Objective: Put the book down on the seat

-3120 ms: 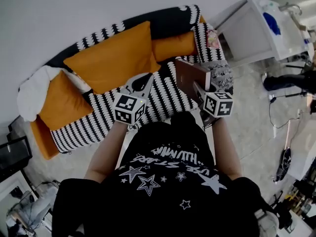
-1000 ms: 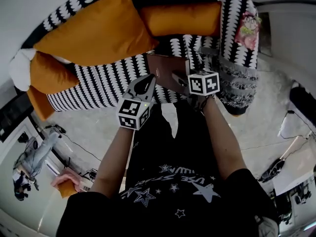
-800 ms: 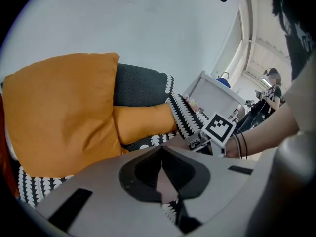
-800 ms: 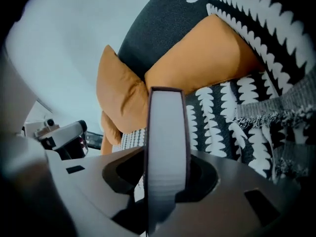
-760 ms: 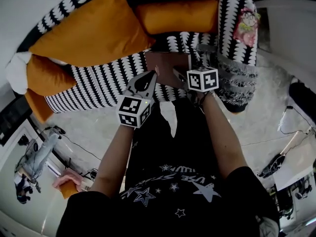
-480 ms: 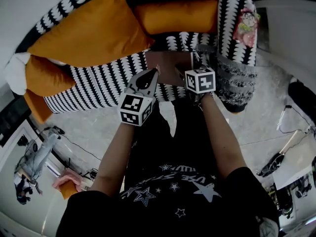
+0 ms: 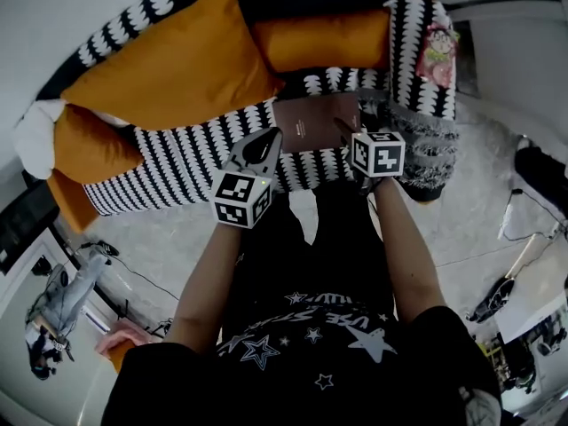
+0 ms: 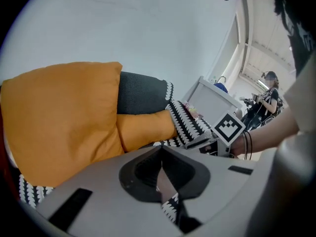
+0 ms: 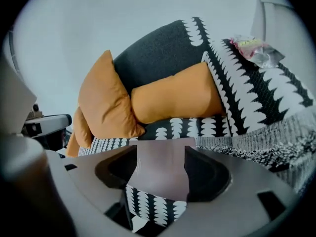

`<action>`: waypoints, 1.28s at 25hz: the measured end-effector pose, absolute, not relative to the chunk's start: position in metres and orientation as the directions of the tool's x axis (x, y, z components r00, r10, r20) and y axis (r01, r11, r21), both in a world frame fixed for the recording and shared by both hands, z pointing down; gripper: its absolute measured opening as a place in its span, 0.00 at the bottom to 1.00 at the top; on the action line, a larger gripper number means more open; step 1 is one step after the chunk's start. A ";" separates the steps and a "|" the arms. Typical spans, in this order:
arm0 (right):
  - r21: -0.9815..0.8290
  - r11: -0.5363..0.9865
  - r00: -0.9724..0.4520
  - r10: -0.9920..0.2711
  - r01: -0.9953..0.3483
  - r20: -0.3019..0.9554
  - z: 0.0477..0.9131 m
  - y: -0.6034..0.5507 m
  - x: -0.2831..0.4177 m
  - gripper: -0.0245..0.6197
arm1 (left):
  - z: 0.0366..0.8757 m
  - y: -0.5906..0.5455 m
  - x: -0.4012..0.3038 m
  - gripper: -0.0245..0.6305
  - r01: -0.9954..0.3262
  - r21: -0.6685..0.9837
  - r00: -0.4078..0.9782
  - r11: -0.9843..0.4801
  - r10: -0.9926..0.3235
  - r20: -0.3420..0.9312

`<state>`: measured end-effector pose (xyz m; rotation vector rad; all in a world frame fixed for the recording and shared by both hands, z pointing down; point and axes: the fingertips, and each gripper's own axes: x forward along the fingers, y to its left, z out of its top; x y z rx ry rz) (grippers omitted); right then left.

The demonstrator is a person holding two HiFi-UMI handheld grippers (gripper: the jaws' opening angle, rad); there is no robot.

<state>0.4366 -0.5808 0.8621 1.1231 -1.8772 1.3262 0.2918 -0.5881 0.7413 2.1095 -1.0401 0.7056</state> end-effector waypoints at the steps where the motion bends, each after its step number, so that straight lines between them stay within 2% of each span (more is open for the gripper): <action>1: -0.458 0.152 -0.483 -0.318 -0.876 0.816 0.856 -0.583 0.433 0.47 | 0.737 -0.590 0.290 0.05 -0.825 0.330 0.540 -0.459 -0.469 0.699; 7: -0.471 0.121 -0.477 -0.400 -0.874 0.783 0.802 -0.587 0.402 0.47 | 0.699 -0.590 0.274 0.05 -0.793 0.325 0.580 -0.516 -0.475 0.661; 19: -0.454 0.198 -0.478 -0.577 -0.869 0.662 0.666 -0.604 0.344 0.47 | 0.609 -0.600 0.225 0.05 -0.749 0.280 0.642 -0.601 -0.550 0.534; 26: -0.416 0.212 -0.447 -0.640 -0.884 0.624 0.615 -0.588 0.319 0.47 | 0.559 -0.587 0.190 0.05 -0.717 0.251 0.680 -0.650 -0.574 0.457; 32: -0.446 0.241 -0.482 -0.664 -0.862 0.572 0.590 -0.574 0.273 0.47 | 0.534 -0.568 0.149 0.05 -0.706 0.232 0.693 -0.670 -0.584 0.422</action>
